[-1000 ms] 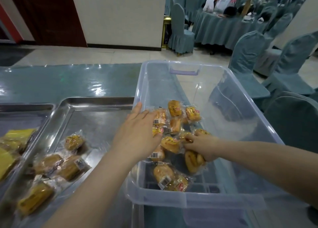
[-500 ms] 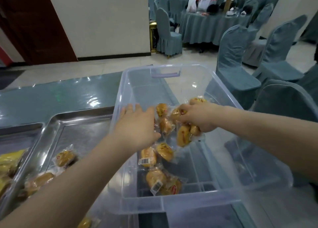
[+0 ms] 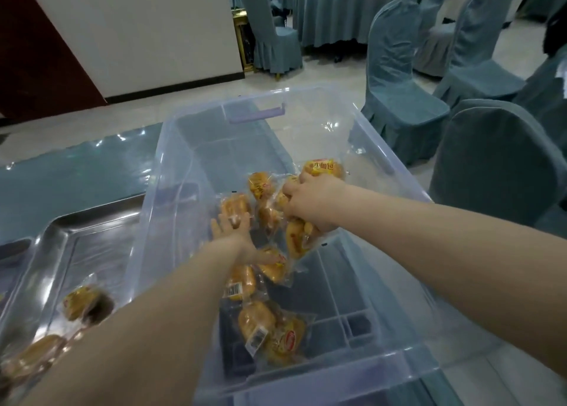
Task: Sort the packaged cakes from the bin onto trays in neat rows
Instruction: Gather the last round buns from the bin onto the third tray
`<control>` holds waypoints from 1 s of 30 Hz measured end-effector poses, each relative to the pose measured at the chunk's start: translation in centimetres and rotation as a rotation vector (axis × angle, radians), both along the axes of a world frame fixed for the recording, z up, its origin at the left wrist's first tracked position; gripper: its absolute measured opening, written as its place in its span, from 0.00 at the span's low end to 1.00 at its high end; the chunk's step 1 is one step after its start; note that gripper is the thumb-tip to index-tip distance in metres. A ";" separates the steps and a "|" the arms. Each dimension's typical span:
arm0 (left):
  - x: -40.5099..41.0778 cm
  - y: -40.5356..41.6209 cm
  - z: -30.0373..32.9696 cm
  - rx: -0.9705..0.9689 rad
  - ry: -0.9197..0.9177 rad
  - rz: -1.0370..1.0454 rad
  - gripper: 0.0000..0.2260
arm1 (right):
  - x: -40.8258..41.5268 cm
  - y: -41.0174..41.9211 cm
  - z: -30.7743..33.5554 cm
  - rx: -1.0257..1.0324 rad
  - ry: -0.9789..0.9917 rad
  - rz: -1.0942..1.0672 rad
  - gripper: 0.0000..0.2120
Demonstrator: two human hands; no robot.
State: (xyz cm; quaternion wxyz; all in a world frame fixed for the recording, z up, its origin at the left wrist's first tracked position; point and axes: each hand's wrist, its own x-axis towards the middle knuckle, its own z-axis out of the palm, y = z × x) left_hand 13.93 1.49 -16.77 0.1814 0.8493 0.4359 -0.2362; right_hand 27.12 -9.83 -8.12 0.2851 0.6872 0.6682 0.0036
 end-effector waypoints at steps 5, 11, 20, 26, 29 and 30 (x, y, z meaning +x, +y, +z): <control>-1.2 -2.0 -2.5 -0.097 0.177 -0.010 0.57 | -0.4 0.3 -0.8 -0.035 0.004 0.014 0.27; -2.2 -2.9 -3.4 -0.006 0.047 -0.018 0.40 | -0.9 0.6 -1.7 -0.094 0.022 0.016 0.26; -1.6 -2.9 -2.7 0.217 -0.206 0.011 0.13 | -0.8 0.5 -1.3 -0.083 0.047 0.032 0.28; -0.2 -1.5 0.6 0.342 -0.191 -0.056 0.14 | -0.4 0.6 0.2 -0.017 0.116 0.022 0.29; 0.0 -1.1 2.9 0.343 -0.228 -0.044 0.15 | -0.1 0.3 1.0 0.018 0.141 0.016 0.26; -0.1 -0.9 3.6 0.342 -0.249 -0.045 0.15 | -0.1 0.2 1.3 0.032 0.157 0.005 0.26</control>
